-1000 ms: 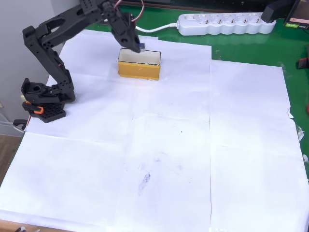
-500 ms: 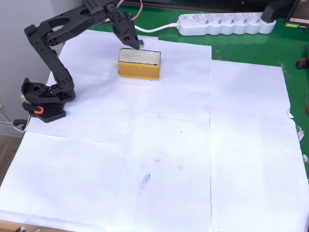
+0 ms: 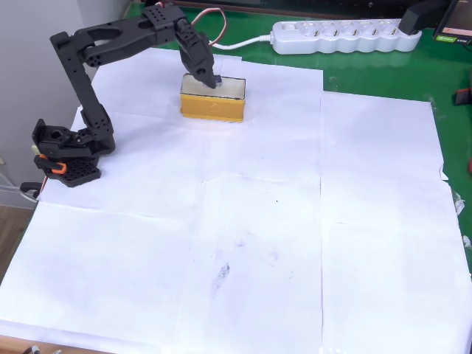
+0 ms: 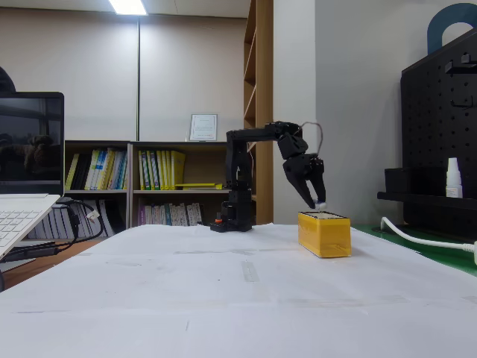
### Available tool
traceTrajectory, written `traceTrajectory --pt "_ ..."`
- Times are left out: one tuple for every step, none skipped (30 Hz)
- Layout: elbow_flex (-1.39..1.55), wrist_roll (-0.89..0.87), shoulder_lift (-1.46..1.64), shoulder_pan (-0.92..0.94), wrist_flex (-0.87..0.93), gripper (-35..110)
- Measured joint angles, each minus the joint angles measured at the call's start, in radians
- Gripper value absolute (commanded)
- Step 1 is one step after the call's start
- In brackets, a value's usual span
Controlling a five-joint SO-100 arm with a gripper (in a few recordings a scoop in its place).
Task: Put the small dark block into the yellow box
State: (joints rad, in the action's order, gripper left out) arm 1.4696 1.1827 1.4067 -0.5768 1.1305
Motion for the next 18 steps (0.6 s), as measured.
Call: traceTrajectory --pt "0.000 0.000 0.003 -0.002 0.000 17" --pt "0.000 0.000 0.005 -0.006 0.000 19" --pt "0.000 0.000 0.005 -0.008 0.000 21" --pt "0.000 0.002 0.005 -0.009 0.000 23" --pt "0.000 0.014 0.005 -0.009 0.000 26" --pt "0.000 0.025 0.005 -0.008 0.000 27" --pt "0.000 0.029 0.005 -0.008 0.000 27" --pt "0.000 0.032 0.005 -0.006 0.000 30" --pt "0.000 0.034 0.005 -0.005 0.000 32" --pt "0.000 0.035 0.005 -0.003 0.000 32" --pt "0.000 0.035 0.005 -0.003 0.000 32" --pt "0.000 0.035 0.003 -0.003 0.000 32" --pt "0.000 0.035 -0.005 -0.003 0.000 33" --pt "0.000 0.034 -0.014 -0.003 0.000 34" --pt "0.000 0.028 -0.029 -0.003 0.000 34" --pt "0.000 0.026 -0.049 -0.003 0.000 35" --pt "0.000 0.023 -0.071 -0.003 0.000 36" --pt "0.000 0.015 -0.091 -0.003 0.000 36"
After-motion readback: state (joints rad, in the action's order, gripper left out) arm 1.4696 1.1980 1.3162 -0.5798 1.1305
